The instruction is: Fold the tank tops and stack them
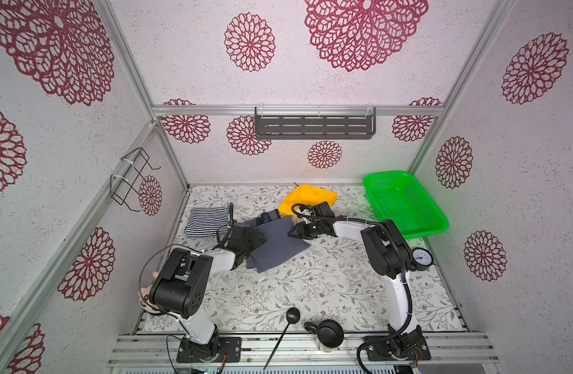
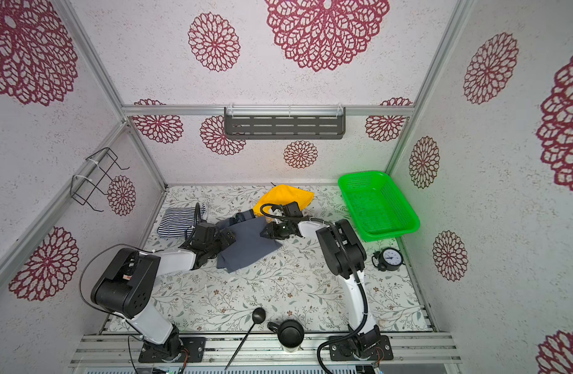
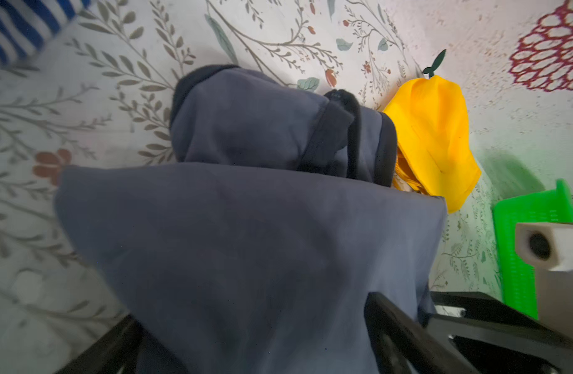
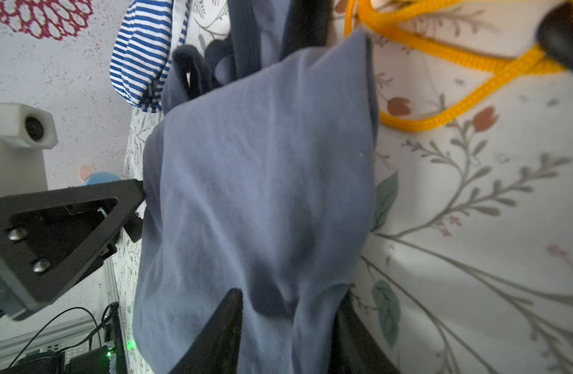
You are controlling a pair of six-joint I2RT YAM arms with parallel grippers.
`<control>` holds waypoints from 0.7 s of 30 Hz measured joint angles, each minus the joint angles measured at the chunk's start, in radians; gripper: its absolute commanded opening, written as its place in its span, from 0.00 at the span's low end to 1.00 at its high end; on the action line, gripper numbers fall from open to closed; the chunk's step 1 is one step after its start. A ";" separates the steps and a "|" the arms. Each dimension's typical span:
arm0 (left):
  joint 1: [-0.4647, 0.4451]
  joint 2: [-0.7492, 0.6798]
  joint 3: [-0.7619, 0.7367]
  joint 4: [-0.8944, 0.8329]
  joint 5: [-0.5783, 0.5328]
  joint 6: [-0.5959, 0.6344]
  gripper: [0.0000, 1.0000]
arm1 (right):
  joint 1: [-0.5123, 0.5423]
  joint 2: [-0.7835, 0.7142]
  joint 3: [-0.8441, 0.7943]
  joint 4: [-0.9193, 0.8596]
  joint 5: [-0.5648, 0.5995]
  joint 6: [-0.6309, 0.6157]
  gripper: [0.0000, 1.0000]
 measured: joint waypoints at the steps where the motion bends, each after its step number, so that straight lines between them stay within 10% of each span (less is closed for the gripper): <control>1: -0.003 0.009 -0.001 0.013 0.005 -0.009 0.69 | 0.001 0.002 0.000 0.007 -0.003 0.006 0.39; 12: -0.009 0.042 0.027 -0.035 0.031 -0.028 0.01 | 0.018 0.008 0.000 0.058 -0.026 0.054 0.26; 21: -0.015 0.013 0.317 -0.412 0.055 0.140 0.00 | 0.021 0.004 0.000 0.094 -0.046 0.095 0.18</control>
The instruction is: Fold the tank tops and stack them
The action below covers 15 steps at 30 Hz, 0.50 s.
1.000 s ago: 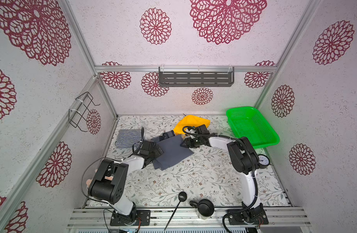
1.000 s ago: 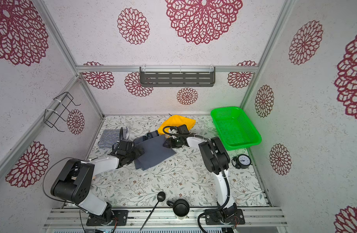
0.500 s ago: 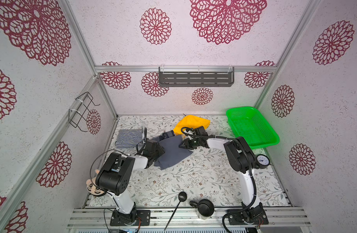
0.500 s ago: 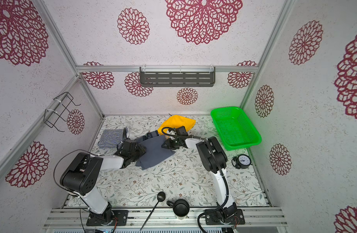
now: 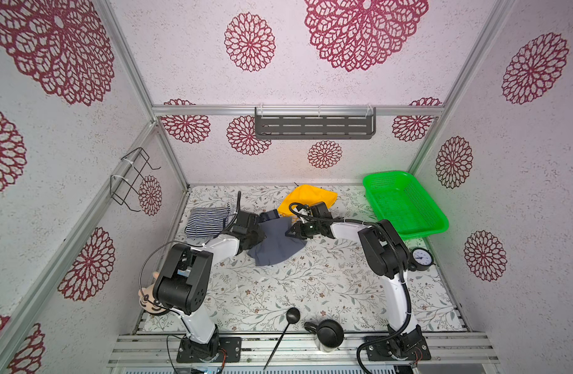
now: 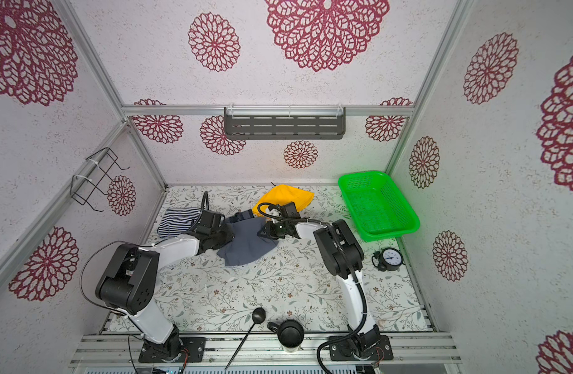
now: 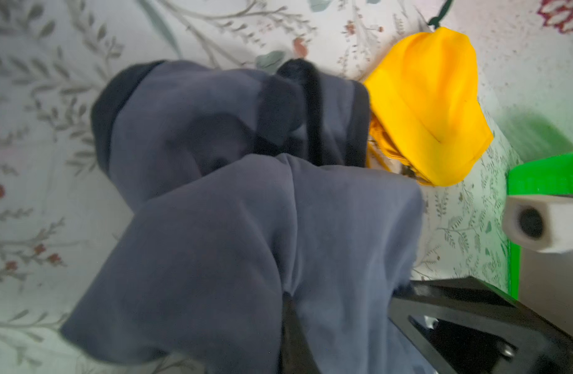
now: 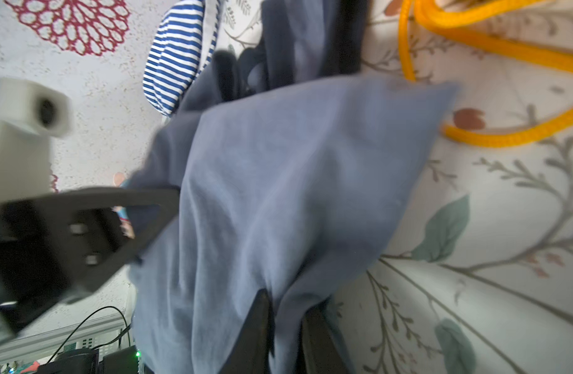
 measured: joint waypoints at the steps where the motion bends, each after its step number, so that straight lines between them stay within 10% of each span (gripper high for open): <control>1: 0.000 -0.002 0.053 -0.046 0.002 0.031 0.00 | 0.000 -0.003 0.000 0.005 0.000 0.004 0.18; 15: 0.025 0.106 0.612 -0.555 -0.027 0.383 0.00 | -0.055 -0.226 -0.124 0.083 0.008 0.024 0.41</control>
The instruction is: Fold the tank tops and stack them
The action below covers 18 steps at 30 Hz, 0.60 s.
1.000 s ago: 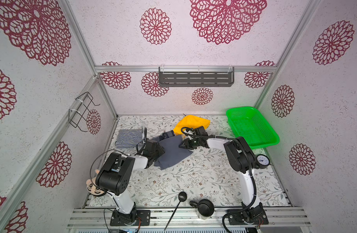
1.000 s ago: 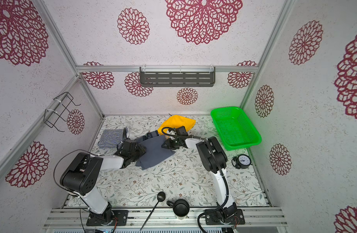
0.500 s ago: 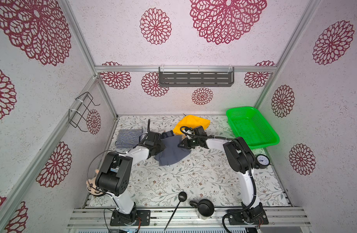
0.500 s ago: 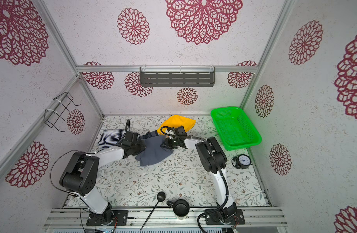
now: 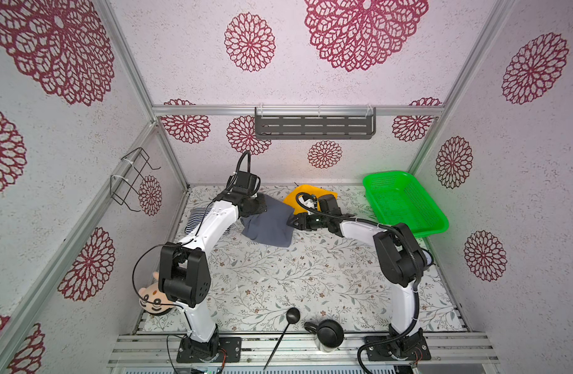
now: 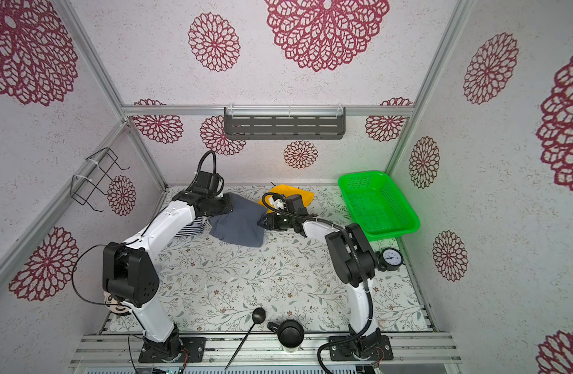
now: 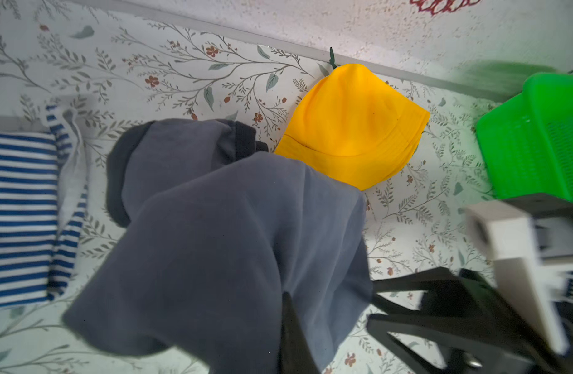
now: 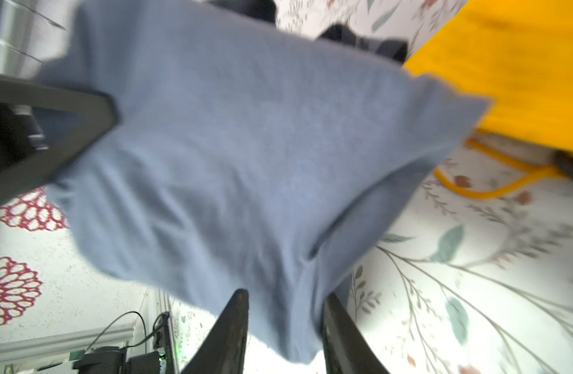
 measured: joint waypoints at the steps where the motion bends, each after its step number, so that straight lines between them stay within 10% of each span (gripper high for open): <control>1: 0.005 0.021 0.037 -0.031 -0.005 0.027 0.00 | -0.015 -0.035 -0.023 0.004 0.002 -0.001 0.41; 18: 0.263 0.130 0.304 -0.230 -0.011 0.292 0.00 | -0.103 -0.446 -0.326 -0.175 0.143 -0.171 0.41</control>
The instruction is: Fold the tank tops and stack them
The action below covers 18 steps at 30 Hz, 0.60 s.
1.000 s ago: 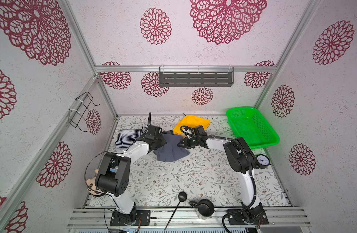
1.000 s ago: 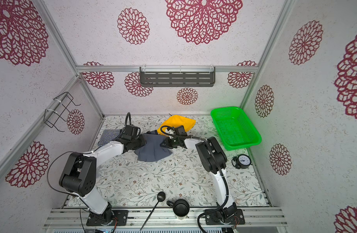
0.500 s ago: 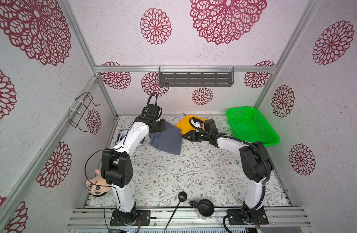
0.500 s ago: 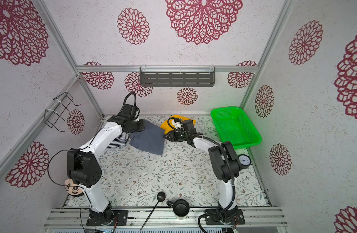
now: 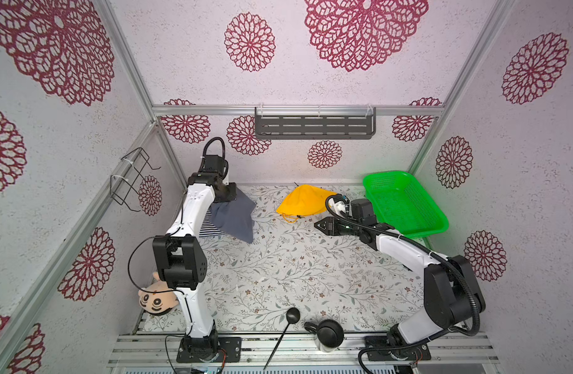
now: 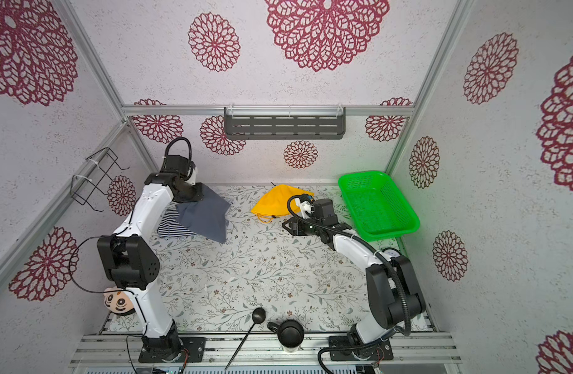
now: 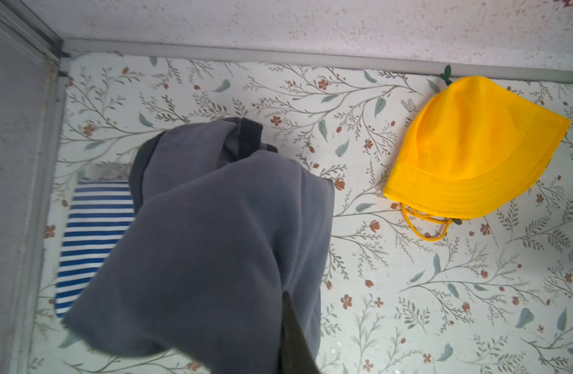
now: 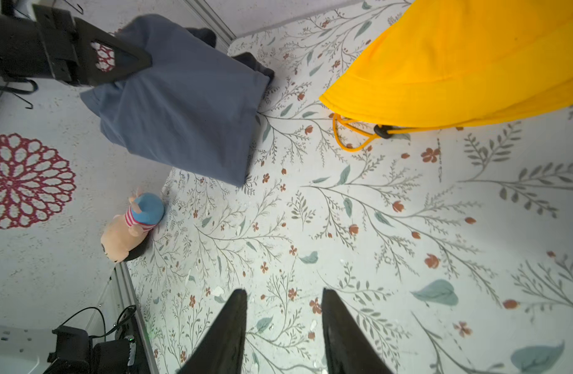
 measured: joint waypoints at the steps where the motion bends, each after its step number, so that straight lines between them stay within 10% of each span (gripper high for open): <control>1: 0.011 0.005 0.012 0.000 -0.001 0.011 0.00 | -0.002 -0.011 -0.011 -0.008 0.009 -0.006 0.41; 16: 0.190 0.100 0.023 0.024 -0.083 0.110 0.00 | -0.034 -0.189 -0.169 -0.119 0.099 -0.048 0.40; 18: 0.205 0.112 0.000 0.052 -0.117 0.117 0.31 | -0.042 -0.243 -0.196 -0.138 0.113 -0.050 0.40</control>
